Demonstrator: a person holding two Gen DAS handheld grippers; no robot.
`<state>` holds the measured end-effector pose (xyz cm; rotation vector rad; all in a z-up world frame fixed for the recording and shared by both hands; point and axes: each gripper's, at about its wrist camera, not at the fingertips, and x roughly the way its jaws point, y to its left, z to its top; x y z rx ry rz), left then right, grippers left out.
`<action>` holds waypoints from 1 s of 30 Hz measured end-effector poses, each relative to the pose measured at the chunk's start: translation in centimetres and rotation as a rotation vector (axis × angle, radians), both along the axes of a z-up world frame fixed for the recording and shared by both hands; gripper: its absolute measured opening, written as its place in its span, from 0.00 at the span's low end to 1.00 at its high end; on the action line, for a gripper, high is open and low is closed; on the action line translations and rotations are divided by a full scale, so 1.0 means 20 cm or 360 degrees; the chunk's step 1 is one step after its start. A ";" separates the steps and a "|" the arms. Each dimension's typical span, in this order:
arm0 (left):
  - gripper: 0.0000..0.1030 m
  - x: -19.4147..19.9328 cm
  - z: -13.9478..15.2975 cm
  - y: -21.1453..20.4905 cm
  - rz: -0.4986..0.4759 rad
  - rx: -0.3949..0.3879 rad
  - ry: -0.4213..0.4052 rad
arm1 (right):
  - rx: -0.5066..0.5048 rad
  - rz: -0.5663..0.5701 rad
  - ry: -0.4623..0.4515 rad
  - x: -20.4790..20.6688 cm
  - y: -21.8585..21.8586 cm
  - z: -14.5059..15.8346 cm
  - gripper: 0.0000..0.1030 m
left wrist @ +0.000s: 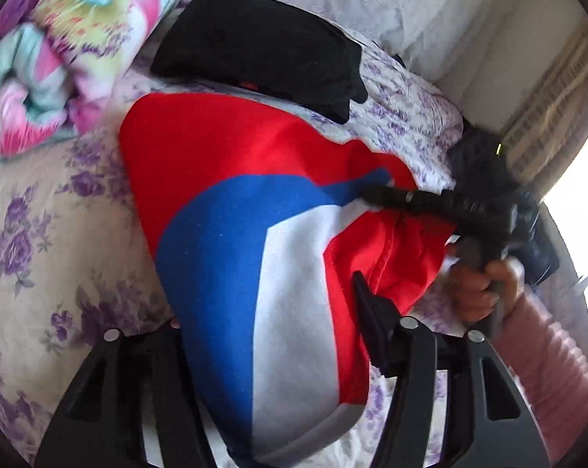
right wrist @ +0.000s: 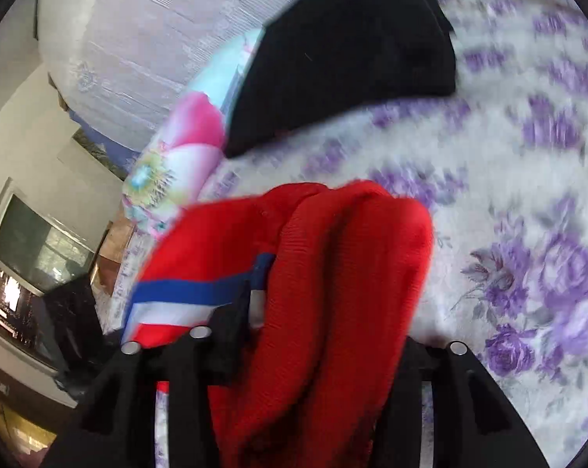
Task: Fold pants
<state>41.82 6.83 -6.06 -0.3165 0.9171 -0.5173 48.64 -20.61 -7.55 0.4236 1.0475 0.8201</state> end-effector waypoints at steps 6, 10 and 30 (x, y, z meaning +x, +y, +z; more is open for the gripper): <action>0.71 -0.08 0.10 0.11 0.0093 0.0116 -0.0049 | -0.0030 0.0003 0.0055 -0.16 -0.14 0.14 0.79; 0.70 -0.16 0.21 0.21 0.0276 0.0194 -0.0191 | -0.0090 -0.0052 0.0060 -0.25 -0.23 0.14 0.59; 0.96 -0.76 0.43 -0.02 0.0599 0.0610 -0.0405 | -0.0487 -0.0518 -0.0478 -1.09 -0.04 0.46 0.97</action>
